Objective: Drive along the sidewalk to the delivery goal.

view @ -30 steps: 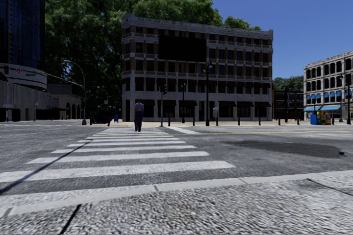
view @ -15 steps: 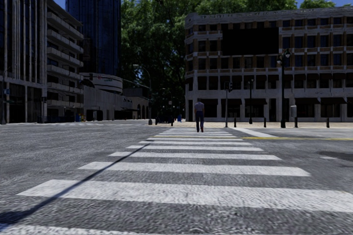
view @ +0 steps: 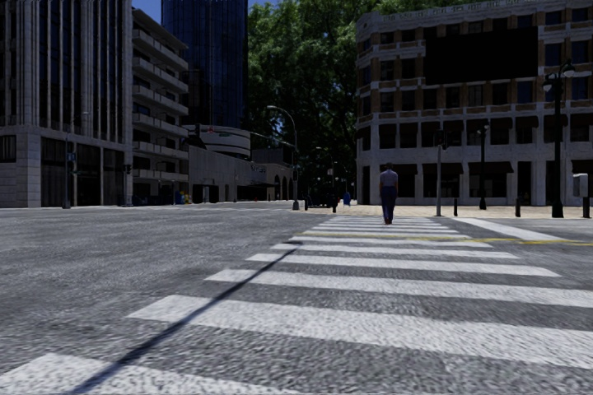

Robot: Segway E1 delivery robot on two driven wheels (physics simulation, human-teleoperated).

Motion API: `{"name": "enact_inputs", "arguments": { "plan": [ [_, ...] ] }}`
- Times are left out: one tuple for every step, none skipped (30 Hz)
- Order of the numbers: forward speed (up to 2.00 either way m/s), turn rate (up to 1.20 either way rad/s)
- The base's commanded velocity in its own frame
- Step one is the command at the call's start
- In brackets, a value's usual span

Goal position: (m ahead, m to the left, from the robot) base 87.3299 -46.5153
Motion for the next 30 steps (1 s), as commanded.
{"name": "enact_inputs", "arguments": {
  "plan": [
    [2.0, -1.2],
    [2.0, -1.2],
    [2.0, -1.2],
    [2.0, -1.2],
    [2.0, -1.2],
    [2.0, -1.2],
    [2.0, -1.2],
    [2.0, -1.2],
    [2.0, -1.2],
    [2.0, 0.0],
    [2.0, 0.0],
    [2.0, 0.0],
    [2.0, 0.0],
    [2.0, 0.0],
    [2.0, 0.0],
    [2.0, 0.0],
    [2.0, 0.0],
    [2.0, 0.0],
    [2.0, 0.0],
    [2.0, 0.0],
    [2.0, 0.0],
    [2.0, 0.0],
    [2.0, 0.0],
    [2.0, 0.0],
    [2.0, 0.0],
    [2.0, 0.0],
    [2.0, 0.0],
    [2.0, 0.0],
    [2.0, 0.0],
    [2.0, 0.0]
  ]
}}
